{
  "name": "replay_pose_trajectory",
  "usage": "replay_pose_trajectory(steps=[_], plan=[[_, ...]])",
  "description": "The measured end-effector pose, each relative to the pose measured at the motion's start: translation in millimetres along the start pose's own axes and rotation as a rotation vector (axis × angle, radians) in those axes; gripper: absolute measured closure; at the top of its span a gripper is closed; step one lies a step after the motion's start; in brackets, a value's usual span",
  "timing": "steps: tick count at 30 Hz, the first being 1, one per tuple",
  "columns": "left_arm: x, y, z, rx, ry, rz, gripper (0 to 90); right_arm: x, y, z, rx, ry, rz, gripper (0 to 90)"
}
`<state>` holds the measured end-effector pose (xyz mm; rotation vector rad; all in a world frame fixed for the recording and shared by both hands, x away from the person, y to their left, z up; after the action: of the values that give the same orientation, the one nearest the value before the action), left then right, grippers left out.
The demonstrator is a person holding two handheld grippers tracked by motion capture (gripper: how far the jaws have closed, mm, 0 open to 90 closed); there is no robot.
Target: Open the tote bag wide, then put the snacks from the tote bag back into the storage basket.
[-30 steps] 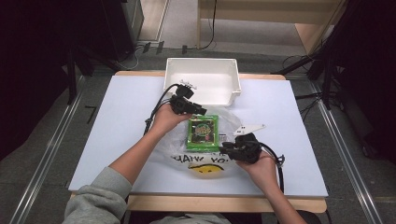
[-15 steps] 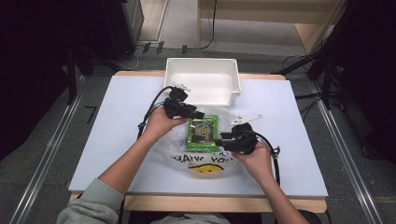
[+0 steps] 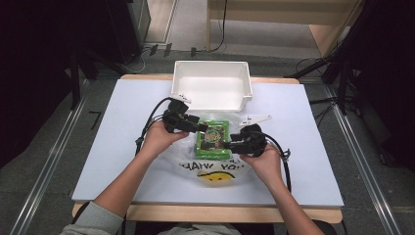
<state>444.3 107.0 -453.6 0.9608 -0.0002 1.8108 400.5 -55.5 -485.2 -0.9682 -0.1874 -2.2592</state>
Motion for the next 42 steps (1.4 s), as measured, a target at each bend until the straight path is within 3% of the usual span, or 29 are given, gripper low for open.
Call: replay_pose_trajectory(steps=[20, 26, 30, 35, 39, 42], plan=[[11.5, 10.1, -27.9, 0.021, 0.010, 0.012, 36.2, 0.5, 0.9, -0.1, -0.022, 0.011, -0.010, 45.6], [14.4, 16.3, -33.8, -0.007, 0.021, 0.025, 47.9, -1.4, 1.5, 0.3, -0.025, 0.017, -0.012, 45.3], [11.5, 19.9, -38.7, -0.005, 0.018, 0.023, 65.8, -2.6, -0.6, 1.9, -0.022, 0.015, -0.016, 45.3], [3.9, 19.0, -41.5, -0.007, 0.002, 0.034, 79.7, -6.0, -3.3, 7.3, -0.026, 0.019, -0.022, 45.8], [1.1, 17.7, -42.0, 0.024, 0.005, 0.014, 86.9, -8.8, -5.4, 11.7, -0.031, 0.024, -0.024, 46.2], [-3.4, 14.2, -43.3, 0.018, -0.006, 0.031, 90.0, -14.6, -5.4, 15.6, -0.032, 0.015, -0.040, 46.6]])
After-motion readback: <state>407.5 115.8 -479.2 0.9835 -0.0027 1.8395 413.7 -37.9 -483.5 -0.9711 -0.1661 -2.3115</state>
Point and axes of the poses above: each handheld gripper's, and its own axes: x roughly backward along the jaws, z roughly out of its top, y roughly to its right, the point moved 8 cm from there along -x, roughly forward along the jaws, and after that the axes turned 9 degrees about -z, right-handed, at the moved point
